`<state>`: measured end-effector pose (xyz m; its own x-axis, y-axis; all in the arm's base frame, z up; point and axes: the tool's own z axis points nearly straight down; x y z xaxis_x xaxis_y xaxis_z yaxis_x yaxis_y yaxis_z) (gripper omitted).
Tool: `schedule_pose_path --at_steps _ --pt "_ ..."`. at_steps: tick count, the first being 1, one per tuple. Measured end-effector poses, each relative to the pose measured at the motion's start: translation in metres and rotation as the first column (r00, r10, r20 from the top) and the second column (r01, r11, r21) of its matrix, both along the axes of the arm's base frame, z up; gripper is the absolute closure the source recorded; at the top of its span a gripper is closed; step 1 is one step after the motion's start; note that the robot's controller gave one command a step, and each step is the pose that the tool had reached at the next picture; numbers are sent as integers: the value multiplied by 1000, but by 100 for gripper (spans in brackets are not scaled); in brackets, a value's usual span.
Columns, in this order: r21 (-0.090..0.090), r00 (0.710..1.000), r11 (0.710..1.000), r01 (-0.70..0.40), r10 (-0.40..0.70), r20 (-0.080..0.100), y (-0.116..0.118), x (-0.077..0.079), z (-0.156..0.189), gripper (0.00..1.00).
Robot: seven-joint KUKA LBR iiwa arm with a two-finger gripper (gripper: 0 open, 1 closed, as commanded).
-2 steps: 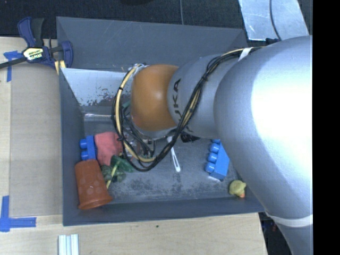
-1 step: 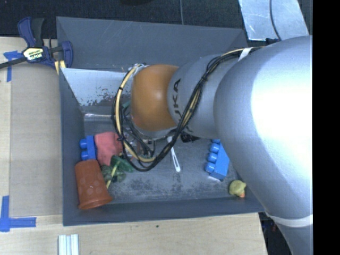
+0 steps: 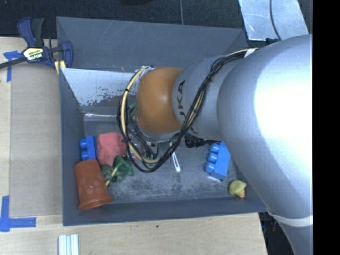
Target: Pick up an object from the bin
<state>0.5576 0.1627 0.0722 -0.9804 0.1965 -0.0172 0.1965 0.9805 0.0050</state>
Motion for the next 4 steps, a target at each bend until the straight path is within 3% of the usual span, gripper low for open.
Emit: schedule_pose_path --at_steps 2,3,4 --pt "0 1000 1000 1 -1 0 0 0 0 100" --pt "-2 996 996 -88 88 0 -8 -25 2 100" --pt "-2 996 996 -88 88 0 -8 -25 2 100"
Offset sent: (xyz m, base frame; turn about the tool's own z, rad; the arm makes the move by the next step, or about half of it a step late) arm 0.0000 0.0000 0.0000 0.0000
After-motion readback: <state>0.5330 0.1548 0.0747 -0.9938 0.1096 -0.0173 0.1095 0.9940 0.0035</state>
